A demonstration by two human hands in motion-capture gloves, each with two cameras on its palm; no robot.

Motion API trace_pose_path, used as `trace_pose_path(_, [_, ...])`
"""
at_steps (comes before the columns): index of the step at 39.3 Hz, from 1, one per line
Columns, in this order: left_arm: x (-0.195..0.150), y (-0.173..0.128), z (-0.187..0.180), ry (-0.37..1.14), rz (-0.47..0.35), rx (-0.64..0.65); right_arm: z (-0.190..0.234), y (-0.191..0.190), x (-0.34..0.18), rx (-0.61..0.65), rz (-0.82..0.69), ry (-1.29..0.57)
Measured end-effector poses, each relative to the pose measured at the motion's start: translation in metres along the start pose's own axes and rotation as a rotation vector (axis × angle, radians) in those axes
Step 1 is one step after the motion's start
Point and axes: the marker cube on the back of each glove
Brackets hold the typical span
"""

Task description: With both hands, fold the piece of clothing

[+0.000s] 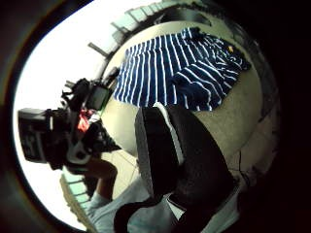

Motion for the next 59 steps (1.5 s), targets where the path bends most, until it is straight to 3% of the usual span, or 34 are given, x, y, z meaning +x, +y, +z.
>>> trace_pose_path(5, [-0.002, -0.004, 0.006, -0.017, -0.008, 0.011, 0.011, -0.008, 0.009, -0.002, 0.018, 0.027])
trace_pose_path(10, [-0.011, -0.023, 0.034, -0.05, -0.031, -0.006, 0.04, -0.025, 0.017, -0.031, 0.021, 0.029])
trace_pose_path(17, [-0.031, -0.056, 0.095, -0.083, -0.072, -0.196, 0.092, -0.052, 0.028, -0.117, 0.002, -0.005])
trace_pose_path(23, [-0.039, -0.078, 0.134, -0.038, -0.013, -0.348, 0.068, -0.04, 0.014, -0.18, -0.08, -0.064])
trace_pose_path(27, [-0.039, -0.086, 0.141, 0.021, 0.027, -0.339, 0.078, -0.042, 0.017, -0.252, -0.081, -0.058])
trace_pose_path(30, [-0.04, -0.091, 0.14, 0.014, 0.038, -0.277, 0.084, -0.041, 0.017, -0.306, -0.088, -0.106])
trace_pose_path(33, [-0.04, -0.096, 0.137, -0.033, 0.029, -0.164, 0.085, -0.042, 0.019, -0.276, -0.085, -0.126])
trace_pose_path(37, [-0.039, -0.098, 0.13, -0.119, 0.036, -0.001, 0.089, -0.045, 0.021, -0.137, -0.098, -0.147])
trace_pose_path(43, [-0.033, -0.082, 0.12, -0.126, 0.104, 0.042, 0.141, -0.081, 0.035, 0.101, -0.167, -0.097])
trace_pose_path(48, [-0.03, -0.049, 0.095, -0.064, 0.184, -0.028, 0.115, -0.051, 0.041, -0.015, -0.24, -0.126])
trace_pose_path(53, [-0.033, -0.026, 0.056, 0.054, 0.263, -0.145, 0.063, -0.038, 0.044, -0.139, -0.297, -0.252])
trace_pose_path(56, [-0.034, -0.031, 0.028, 0.066, 0.257, -0.14, 0.034, -0.054, 0.044, -0.149, -0.285, -0.322])
trace_pose_path(59, [-0.038, -0.054, 0.005, 0.037, 0.194, -0.08, 0.018, -0.085, 0.041, -0.105, -0.229, -0.319])
